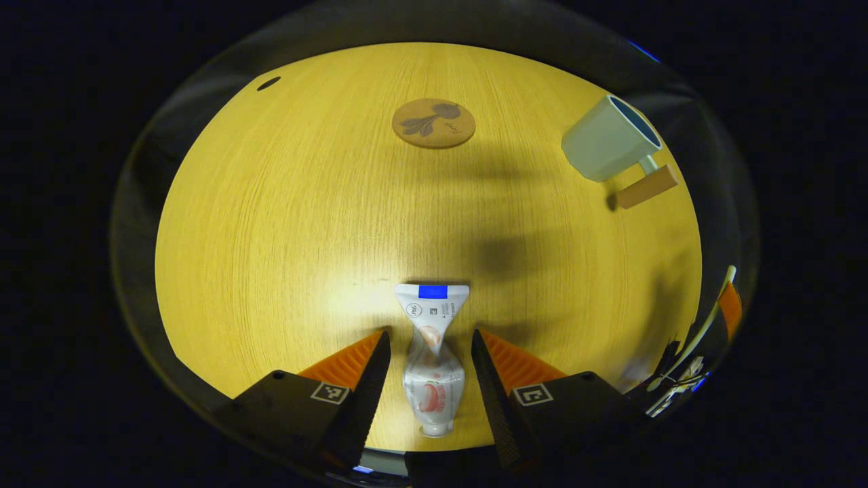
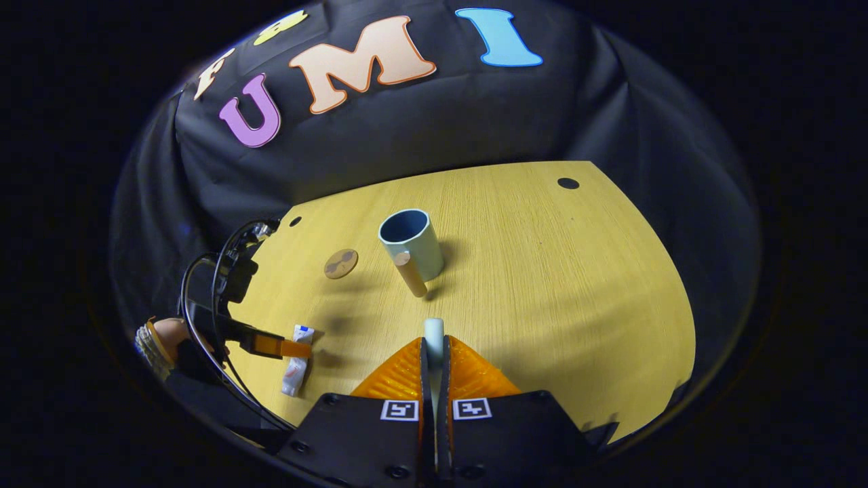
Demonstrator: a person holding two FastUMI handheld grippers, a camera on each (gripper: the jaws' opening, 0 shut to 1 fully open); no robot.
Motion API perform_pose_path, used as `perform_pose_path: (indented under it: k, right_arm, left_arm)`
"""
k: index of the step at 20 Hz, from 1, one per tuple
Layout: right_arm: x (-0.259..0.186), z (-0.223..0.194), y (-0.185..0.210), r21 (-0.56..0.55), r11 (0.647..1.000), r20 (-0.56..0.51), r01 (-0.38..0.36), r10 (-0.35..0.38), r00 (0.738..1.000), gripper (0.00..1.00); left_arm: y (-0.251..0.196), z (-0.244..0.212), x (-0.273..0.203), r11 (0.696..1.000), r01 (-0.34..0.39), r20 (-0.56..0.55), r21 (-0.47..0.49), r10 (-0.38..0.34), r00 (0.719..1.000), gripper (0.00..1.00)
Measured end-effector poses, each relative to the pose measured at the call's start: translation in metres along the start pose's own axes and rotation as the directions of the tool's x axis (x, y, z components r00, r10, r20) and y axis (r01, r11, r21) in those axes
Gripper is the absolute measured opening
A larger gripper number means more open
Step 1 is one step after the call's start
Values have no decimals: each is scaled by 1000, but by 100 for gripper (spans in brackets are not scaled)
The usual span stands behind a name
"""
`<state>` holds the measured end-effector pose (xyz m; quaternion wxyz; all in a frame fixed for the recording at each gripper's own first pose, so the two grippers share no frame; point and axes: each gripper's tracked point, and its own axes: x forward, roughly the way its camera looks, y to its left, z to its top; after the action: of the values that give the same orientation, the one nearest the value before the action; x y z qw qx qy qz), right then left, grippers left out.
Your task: Put the toothbrush and toothpaste on the desktop into the cup, then pick up the cup and place it on the coaster on the desktop.
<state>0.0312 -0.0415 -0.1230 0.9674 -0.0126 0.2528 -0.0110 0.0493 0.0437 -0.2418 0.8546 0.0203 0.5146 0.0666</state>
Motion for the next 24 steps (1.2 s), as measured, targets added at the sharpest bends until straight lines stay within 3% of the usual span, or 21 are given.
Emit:
perform_pose_path:
  k: [1,3,4,14,17,20,24]
  right_arm:
    - [0,1,-1,-4,1000,1,-1,1,1000,4]
    - [-1,4,-1,0,1000,6,-6,6,1000,4]
    - [-2,5,-1,4,1000,8,-11,11,1000,4]
    - [4,16,0,-9,999,16,-45,45,999,4]
    - [9,24,2,-15,998,25,-60,61,998,4]
    - [16,41,4,-36,997,62,-72,74,995,4]
    - [20,68,12,-41,993,130,-109,113,985,4]
  left_arm:
    - [-2,0,2,1000,5,-3,-10,-5,1000,75]
    - [1,0,5,999,-2,-2,-35,2,1000,57]
    - [1,-1,8,999,-1,-6,-44,1,1000,37]
    - [2,2,15,997,-73,-16,-23,72,997,21]
    - [0,7,13,1000,-19,59,1,19,998,12]
    - [-4,9,13,995,45,104,-90,-36,994,5]
    - [-8,11,13,971,124,127,-206,-99,987,4]
